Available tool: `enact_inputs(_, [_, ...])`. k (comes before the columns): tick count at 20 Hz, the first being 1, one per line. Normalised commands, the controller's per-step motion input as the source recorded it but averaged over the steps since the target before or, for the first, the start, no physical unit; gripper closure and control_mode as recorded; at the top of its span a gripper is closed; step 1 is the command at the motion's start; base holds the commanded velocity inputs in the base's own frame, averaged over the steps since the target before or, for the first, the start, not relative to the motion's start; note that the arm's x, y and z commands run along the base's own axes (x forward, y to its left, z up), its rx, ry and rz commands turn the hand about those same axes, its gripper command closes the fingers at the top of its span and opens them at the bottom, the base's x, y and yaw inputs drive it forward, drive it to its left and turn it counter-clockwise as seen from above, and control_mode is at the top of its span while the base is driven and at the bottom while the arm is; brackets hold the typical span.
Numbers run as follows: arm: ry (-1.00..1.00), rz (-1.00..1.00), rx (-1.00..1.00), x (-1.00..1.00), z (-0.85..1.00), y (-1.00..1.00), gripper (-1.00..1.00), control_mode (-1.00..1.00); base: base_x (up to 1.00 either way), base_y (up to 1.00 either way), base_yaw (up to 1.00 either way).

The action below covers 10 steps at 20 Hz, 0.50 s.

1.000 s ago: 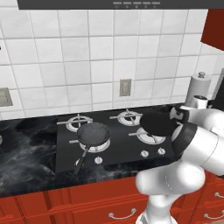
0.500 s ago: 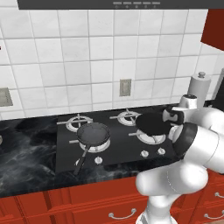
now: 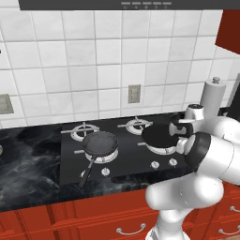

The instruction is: Place both pans onto different burners. Then place the lime and the fish on different pans.

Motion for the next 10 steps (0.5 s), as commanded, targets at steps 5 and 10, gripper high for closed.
enact_inputs(5, [0.00, 0.04, 0.00, 0.03, -0.21, 0.00, 1.00, -1.00, 0.00, 0.00, 0.00])
enact_inputs(10, [0.00, 0.03, 0.00, 0.12, -0.12, 0.00, 1.00, -1.00, 0.00, 0.00, 0.00])
